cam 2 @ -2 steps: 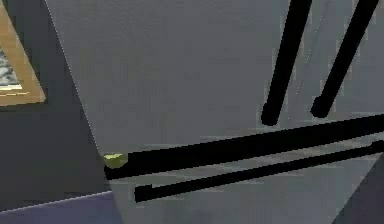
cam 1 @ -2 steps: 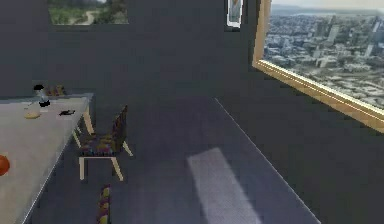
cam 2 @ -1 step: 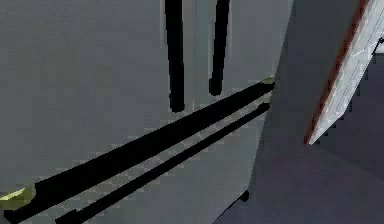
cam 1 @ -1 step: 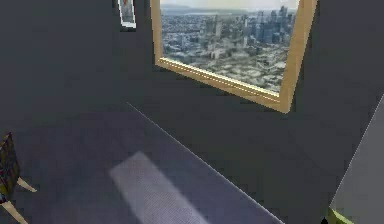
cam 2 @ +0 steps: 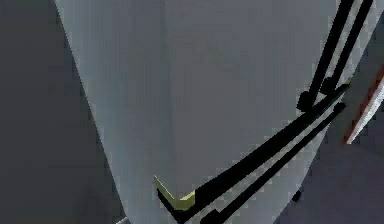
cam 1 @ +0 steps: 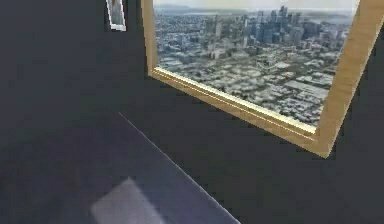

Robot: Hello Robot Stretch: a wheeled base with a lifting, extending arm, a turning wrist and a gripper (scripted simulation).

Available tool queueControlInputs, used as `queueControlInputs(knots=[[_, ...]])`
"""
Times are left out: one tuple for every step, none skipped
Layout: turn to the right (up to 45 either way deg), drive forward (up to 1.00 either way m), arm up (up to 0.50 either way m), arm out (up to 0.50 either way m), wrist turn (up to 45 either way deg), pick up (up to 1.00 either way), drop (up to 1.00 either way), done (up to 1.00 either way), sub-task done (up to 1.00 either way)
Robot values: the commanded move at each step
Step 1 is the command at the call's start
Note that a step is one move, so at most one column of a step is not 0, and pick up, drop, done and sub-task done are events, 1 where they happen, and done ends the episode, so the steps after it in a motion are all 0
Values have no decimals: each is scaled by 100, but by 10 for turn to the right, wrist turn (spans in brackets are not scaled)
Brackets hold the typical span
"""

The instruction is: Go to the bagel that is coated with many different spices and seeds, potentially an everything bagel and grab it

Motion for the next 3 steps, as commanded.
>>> queueControlInputs(knots=[[-450, 0, 0, 0, 0, 0, 0, 0, 0], [-120, 0, 0, 0, 0, 0, 0, 0, 0], [-30, 0, 0, 0, 0, 0, 0, 0, 0]])
